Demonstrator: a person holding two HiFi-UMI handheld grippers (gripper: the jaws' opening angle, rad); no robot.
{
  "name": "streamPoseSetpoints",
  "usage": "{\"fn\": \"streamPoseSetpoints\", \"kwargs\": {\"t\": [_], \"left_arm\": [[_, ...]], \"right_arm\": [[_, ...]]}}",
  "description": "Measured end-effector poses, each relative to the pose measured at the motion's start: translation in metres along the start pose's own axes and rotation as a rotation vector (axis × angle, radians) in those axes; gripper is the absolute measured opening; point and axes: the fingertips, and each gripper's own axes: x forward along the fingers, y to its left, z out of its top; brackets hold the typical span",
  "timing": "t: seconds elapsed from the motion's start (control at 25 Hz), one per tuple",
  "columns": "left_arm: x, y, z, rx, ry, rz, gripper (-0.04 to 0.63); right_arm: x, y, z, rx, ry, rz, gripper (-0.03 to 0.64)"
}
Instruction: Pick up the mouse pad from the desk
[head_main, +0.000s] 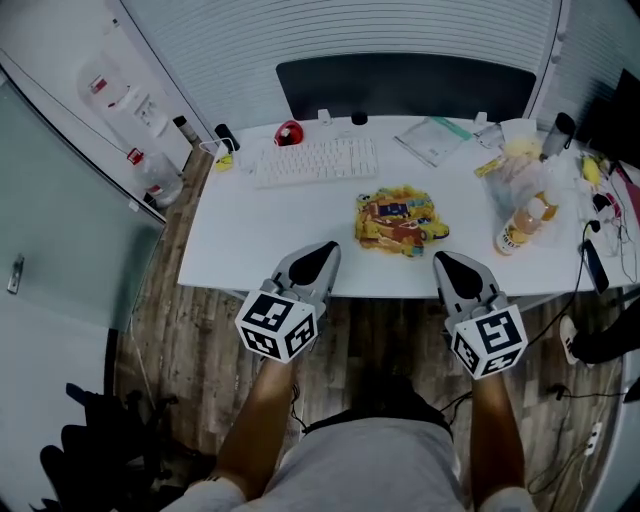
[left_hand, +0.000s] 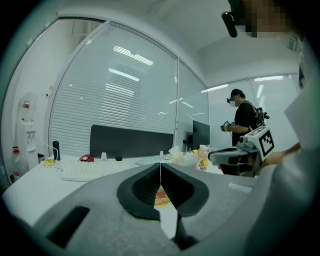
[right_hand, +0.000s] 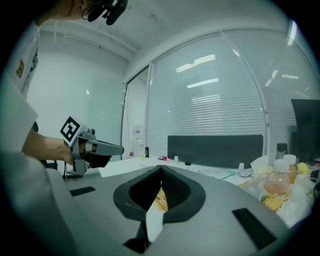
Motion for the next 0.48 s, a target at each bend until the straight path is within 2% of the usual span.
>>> {"fn": "streamPoseSetpoints", "kwargs": {"t": [0.48], "left_arm": [[0.097,0.042,-0.065,-0.136,0.240,0.083,0.020]], "right_arm": [[0.074,-0.076,-0.054,0.007,0.207,0.039,0.014]]}}
